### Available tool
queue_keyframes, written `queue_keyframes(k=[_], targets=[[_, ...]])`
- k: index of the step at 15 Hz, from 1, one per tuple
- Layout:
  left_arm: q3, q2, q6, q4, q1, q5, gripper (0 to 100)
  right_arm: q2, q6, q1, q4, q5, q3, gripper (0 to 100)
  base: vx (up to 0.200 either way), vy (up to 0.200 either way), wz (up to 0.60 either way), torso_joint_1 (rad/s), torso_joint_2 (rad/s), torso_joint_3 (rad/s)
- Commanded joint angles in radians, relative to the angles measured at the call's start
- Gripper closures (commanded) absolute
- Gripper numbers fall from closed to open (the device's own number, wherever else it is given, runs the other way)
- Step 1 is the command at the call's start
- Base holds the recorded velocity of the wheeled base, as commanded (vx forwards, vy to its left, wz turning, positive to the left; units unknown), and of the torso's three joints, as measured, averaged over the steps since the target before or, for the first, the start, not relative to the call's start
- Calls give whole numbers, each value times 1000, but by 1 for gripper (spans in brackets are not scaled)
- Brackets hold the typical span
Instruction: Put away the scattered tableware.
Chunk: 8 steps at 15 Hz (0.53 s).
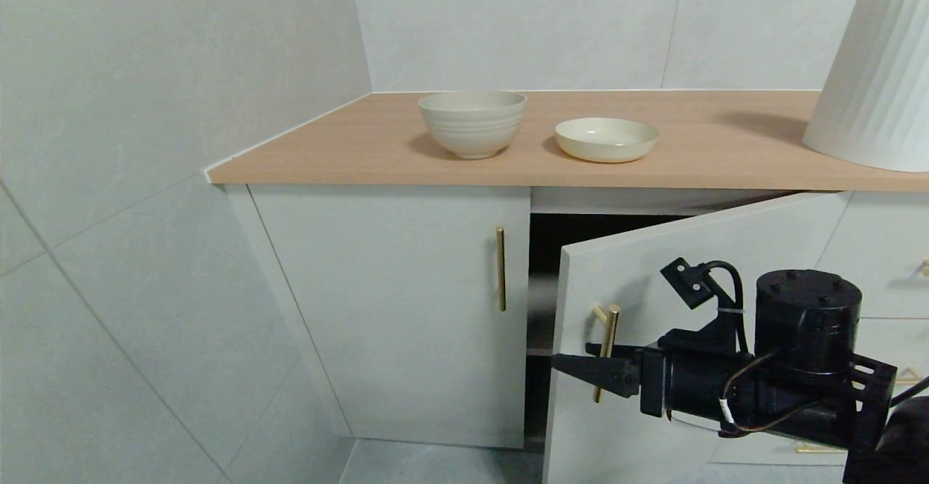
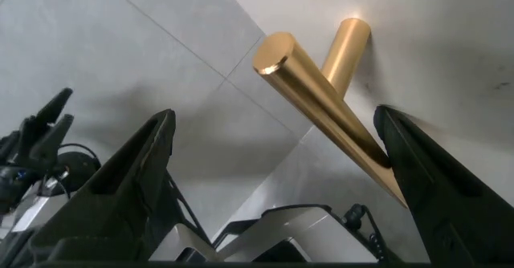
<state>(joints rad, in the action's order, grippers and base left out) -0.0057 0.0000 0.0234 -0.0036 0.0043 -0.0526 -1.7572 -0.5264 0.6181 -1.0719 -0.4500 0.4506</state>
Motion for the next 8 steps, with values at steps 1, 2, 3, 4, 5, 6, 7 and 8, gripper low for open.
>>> queue_keyframes(k=[1,2,3,4,5,6,7,8], targets=[[-108,6,6,-1,-3,-55,0,25,0,2,4,1,-17,0,0,0,0,0,0,0],[-168,35,4,33,-4,-107,0,25,0,2,4,1,-18,0,0,0,0,0,0,0],[-272,126,4,108,-3,-182,0,24,0,2,4,1,-18,0,0,0,0,0,0,0],[-319,189,4,132,-3,-208,0,25,0,2,4,1,-18,0,0,0,0,0,0,0],[-402,324,4,136,-4,-245,0,25,0,2,4,1,-17,0,0,0,0,0,0,0],[-471,431,4,136,-4,-280,0,25,0,2,4,1,-15,0,0,0,0,0,0,0],[-534,535,6,136,-6,-317,0,25,0,3,4,-1,-13,0,0,0,0,0,0,0],[-582,634,6,136,-9,-343,0,25,-1,3,4,1,-13,0,0,0,0,0,0,0]])
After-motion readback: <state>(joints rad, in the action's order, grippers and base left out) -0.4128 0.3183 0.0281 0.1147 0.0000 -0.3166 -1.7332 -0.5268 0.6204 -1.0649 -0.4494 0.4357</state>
